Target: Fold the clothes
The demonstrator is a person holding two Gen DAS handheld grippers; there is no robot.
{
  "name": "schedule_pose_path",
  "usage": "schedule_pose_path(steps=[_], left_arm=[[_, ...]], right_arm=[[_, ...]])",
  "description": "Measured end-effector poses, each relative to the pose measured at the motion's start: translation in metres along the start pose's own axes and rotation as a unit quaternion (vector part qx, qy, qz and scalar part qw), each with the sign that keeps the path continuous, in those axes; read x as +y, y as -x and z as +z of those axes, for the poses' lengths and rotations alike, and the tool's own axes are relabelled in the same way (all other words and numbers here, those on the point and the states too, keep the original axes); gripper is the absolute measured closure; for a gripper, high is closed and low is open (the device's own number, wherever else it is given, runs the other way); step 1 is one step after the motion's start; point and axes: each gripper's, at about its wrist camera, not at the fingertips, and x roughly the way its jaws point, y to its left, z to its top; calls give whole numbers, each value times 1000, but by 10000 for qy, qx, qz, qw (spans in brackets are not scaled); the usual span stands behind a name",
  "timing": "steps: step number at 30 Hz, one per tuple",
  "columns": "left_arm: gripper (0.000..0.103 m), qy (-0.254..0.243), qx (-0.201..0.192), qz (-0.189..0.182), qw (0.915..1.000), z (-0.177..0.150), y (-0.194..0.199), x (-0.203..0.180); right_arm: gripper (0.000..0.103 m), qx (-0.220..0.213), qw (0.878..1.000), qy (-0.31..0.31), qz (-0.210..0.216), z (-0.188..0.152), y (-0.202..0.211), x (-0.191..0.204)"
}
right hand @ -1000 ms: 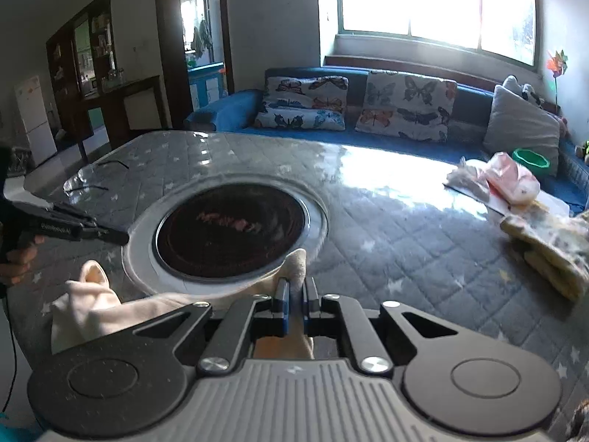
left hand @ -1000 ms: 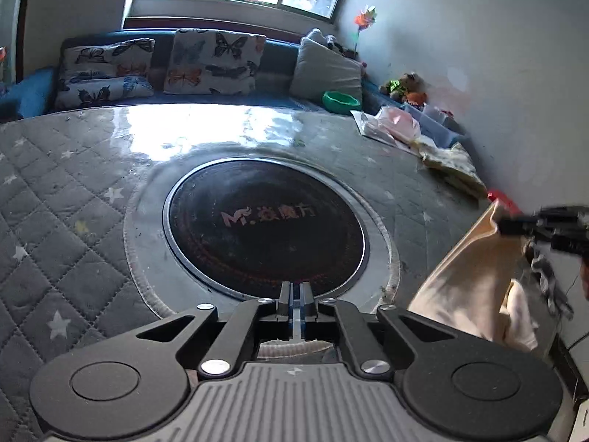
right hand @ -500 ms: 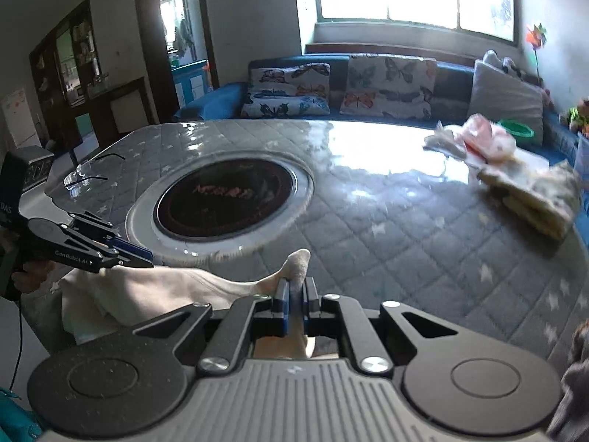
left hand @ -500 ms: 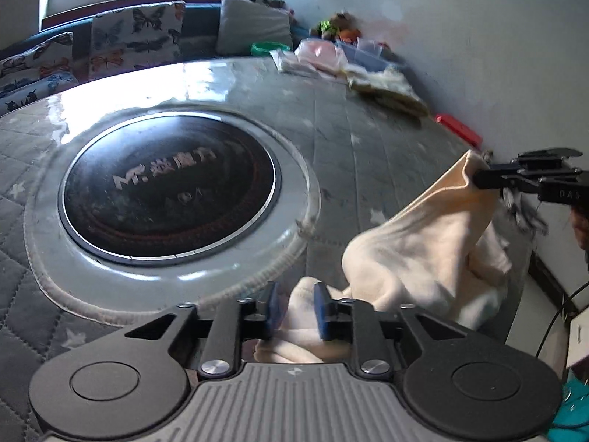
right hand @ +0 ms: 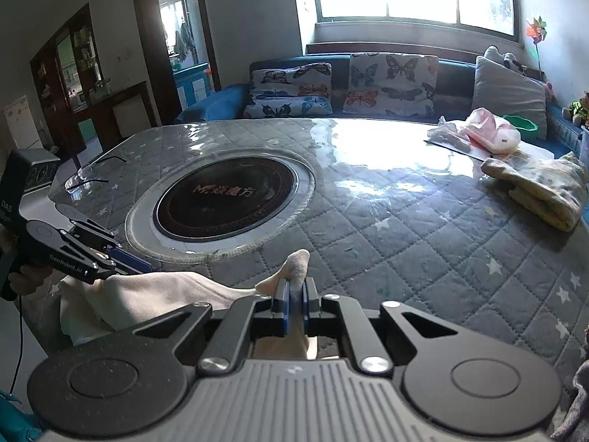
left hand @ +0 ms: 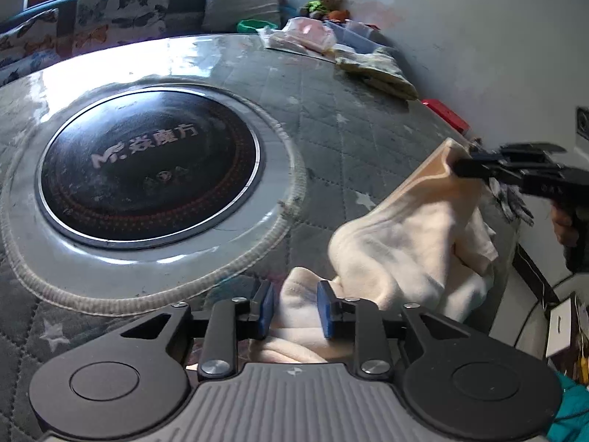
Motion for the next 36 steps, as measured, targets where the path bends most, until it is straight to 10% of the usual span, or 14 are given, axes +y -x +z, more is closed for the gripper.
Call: schedule_pose_path(steps=[10,19,36], left_arm=[[100,-30,-658,928,9935,1,23,9],[100,480,-1308,2347,9620,29,44,69],[100,933,-1155,3288,9327,92,4,173]], right_arm=[[97,-201,9997,139,-5,31,-13,3],[97,-350,9991,242,57,86,-67,15],[97,23,9988,-338,-353,146,-211,-2]])
